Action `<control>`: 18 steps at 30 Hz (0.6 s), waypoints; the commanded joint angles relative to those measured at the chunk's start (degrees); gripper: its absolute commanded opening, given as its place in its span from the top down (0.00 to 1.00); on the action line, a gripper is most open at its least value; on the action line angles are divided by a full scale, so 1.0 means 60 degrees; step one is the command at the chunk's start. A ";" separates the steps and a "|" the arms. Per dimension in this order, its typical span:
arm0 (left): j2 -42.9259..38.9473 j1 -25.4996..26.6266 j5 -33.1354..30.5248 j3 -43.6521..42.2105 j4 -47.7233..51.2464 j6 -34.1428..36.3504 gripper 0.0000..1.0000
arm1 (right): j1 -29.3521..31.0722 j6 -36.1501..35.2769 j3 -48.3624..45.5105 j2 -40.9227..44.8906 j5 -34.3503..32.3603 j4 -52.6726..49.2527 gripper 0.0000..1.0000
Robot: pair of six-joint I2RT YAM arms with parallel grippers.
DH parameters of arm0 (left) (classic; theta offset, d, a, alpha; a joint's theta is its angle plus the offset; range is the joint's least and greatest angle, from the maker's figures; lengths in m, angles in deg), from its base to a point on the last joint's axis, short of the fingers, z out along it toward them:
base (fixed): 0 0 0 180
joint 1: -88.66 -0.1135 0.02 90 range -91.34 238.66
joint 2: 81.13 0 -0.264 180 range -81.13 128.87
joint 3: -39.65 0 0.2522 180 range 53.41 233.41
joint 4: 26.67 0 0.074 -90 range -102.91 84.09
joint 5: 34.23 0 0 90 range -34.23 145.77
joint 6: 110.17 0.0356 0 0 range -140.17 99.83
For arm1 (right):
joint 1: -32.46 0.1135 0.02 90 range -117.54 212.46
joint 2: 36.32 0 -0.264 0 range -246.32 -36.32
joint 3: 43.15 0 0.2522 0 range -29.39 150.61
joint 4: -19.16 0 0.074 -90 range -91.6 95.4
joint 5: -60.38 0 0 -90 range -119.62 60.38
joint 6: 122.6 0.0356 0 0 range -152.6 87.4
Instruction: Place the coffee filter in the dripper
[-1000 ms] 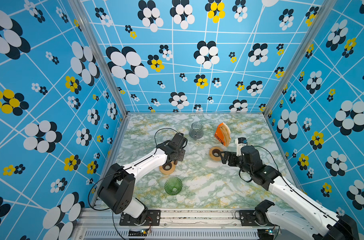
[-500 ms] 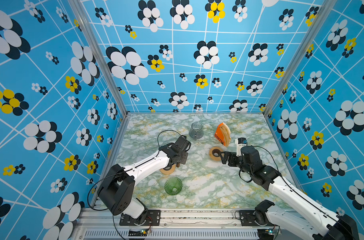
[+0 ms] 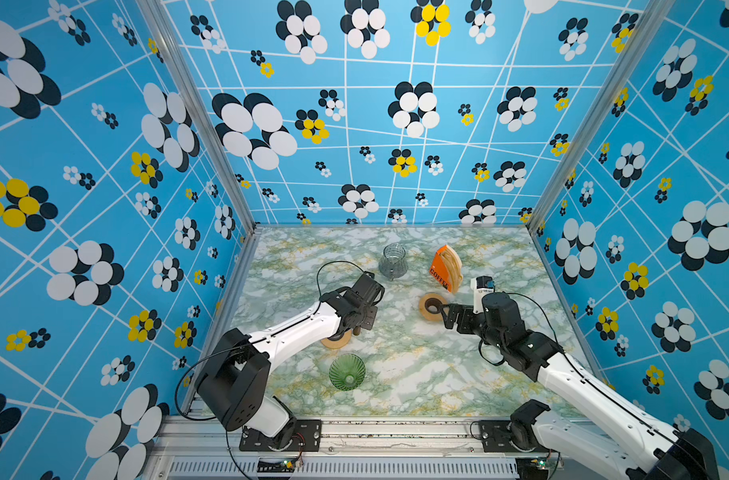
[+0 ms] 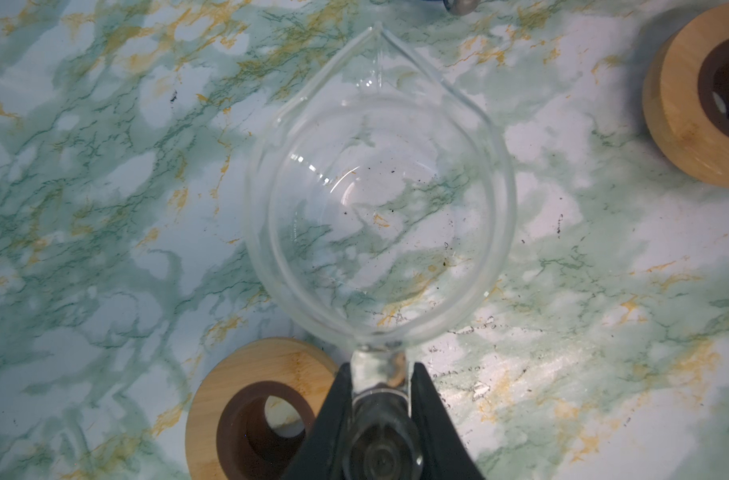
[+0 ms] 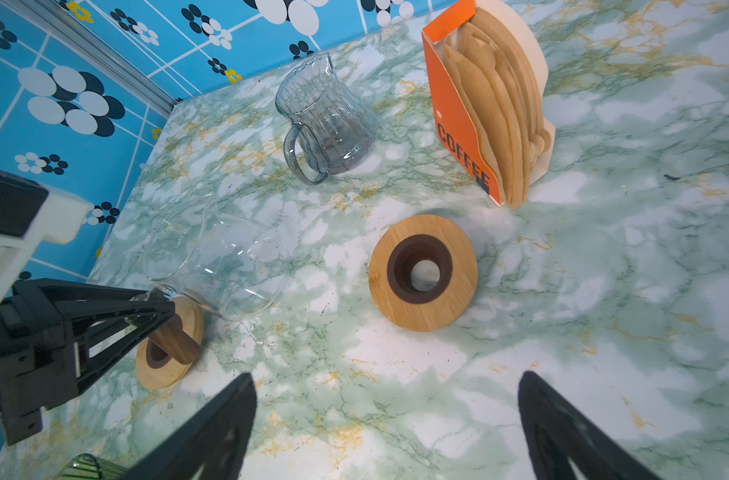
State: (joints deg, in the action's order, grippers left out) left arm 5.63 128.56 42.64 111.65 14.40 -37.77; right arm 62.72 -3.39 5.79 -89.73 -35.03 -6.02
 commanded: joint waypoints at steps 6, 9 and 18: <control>-0.0265 0.0074 -0.0258 -0.0057 0.0107 -0.0202 0.75 | 0.0081 0.0054 -0.0091 0.0144 0.0037 -0.0015 0.01; -0.0277 0.0066 -0.0245 -0.0081 0.0122 -0.0225 0.74 | 0.0081 0.0032 -0.0088 0.0167 0.0023 -0.0030 0.01; -0.0344 0.0070 -0.0170 -0.0104 0.0110 -0.0260 0.69 | 0.0072 -0.0018 0.0005 0.0100 0.0052 -0.0031 0.01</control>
State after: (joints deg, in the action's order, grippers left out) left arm 5.63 128.56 42.25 111.63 14.34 -38.67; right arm 62.72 -3.41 5.79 -89.73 -35.05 -6.02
